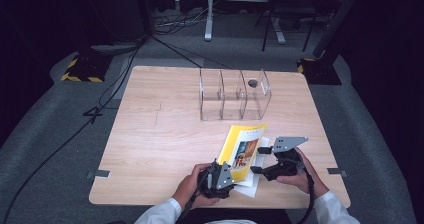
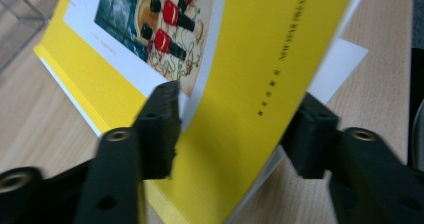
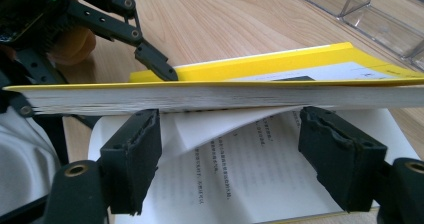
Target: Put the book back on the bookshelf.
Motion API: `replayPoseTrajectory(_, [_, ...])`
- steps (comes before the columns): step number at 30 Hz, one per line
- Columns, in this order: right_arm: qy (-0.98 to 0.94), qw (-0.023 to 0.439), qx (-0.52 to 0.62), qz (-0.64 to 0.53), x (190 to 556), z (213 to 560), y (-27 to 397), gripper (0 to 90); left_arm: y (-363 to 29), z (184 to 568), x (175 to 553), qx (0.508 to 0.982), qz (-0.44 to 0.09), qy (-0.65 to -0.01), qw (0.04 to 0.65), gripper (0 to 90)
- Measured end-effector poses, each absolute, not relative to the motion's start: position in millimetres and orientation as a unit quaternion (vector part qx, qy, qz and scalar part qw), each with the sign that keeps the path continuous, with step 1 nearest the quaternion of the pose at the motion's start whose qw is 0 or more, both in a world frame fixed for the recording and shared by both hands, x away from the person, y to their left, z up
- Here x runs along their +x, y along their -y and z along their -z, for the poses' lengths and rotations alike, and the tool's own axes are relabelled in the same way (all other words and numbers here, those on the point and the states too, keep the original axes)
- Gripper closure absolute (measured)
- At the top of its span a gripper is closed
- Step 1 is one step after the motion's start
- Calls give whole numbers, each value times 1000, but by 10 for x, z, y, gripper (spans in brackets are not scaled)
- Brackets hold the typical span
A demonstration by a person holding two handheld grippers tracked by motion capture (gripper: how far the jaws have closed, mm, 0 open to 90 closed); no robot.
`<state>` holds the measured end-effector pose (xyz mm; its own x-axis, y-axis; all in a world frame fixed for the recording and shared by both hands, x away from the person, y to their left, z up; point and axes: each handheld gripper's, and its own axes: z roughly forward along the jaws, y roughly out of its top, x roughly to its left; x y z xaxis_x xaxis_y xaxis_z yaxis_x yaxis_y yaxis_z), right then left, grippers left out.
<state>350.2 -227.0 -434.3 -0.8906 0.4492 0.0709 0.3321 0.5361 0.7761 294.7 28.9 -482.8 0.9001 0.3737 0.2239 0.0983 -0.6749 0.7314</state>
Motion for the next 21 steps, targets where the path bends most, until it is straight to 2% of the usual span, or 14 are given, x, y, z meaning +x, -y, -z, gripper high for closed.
replayPoseTrajectory(1, [-868,70,224,-437,3488,4307,2298,266,-304,4808,2936,894,-190,-130,383,583])
replayPoseTrajectory(4, [-860,64,218,-458,3449,4231,2372,265,-342,4790,2939,904,-180,-108,373,693])
replayPoseTrajectory(8, [-855,81,208,-468,3430,4193,2418,260,-440,4753,2945,901,-177,-111,380,769])
replayPoseTrajectory(14, [-862,98,170,-468,3423,4209,2350,243,-687,4700,3016,897,-156,-124,393,808])
replayPoseTrajectory(21, [-889,109,88,-436,3412,4258,2030,247,-1028,4659,3046,898,-138,-140,394,805])
